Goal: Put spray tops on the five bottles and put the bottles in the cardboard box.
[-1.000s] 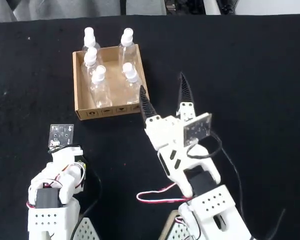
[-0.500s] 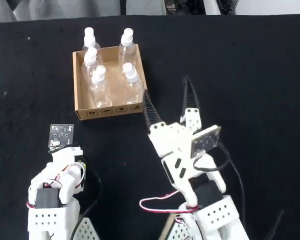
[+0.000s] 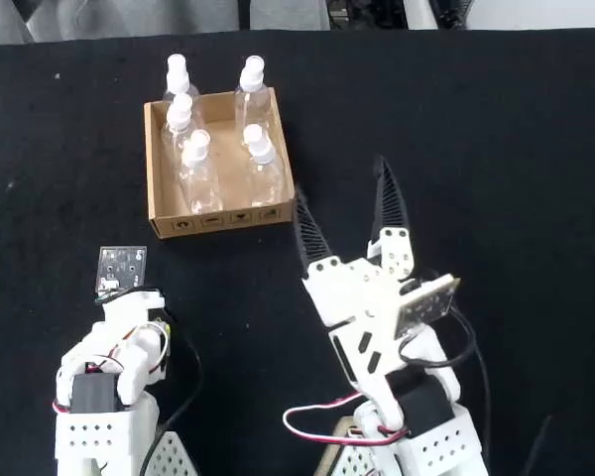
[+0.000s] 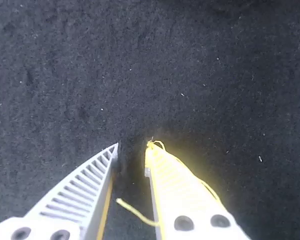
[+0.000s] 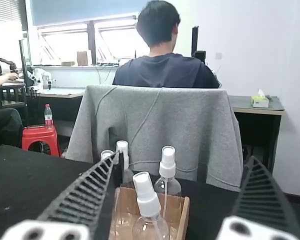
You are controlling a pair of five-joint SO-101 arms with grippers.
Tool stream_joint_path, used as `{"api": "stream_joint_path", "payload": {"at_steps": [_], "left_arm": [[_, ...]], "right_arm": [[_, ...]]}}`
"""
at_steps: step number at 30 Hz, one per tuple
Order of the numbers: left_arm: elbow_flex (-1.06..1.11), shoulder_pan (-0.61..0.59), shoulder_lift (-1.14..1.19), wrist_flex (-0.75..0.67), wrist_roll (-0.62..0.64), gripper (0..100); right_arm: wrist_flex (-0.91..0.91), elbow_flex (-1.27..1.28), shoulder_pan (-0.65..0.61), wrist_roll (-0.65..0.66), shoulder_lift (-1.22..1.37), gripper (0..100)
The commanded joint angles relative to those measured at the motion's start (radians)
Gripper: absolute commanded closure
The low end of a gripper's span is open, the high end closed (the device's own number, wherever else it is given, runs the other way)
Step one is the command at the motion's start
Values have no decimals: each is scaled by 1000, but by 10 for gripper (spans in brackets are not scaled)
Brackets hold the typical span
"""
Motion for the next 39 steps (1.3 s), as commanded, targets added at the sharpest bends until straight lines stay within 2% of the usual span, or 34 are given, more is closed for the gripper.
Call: {"api": "stream_joint_path", "payload": {"at_steps": [1, 5, 8, 26, 33, 39], "left_arm": [[25, -4, -8, 6, -8, 920], [25, -4, -8, 6, -8, 920], [25, -4, -8, 6, -8, 920], [25, -4, -8, 6, -8, 920], [25, -4, -8, 6, -8, 920], [25, -4, -8, 6, -8, 920]], "right_arm": [[23, -38, 5, -11, -45, 701], [94, -81, 5, -6, -82, 814], [124, -97, 5, -5, -119, 861], [132, -107, 11, -5, -125, 865], [126, -107, 11, 21, -125, 959], [132, -119, 11, 81, -125, 988]]}}
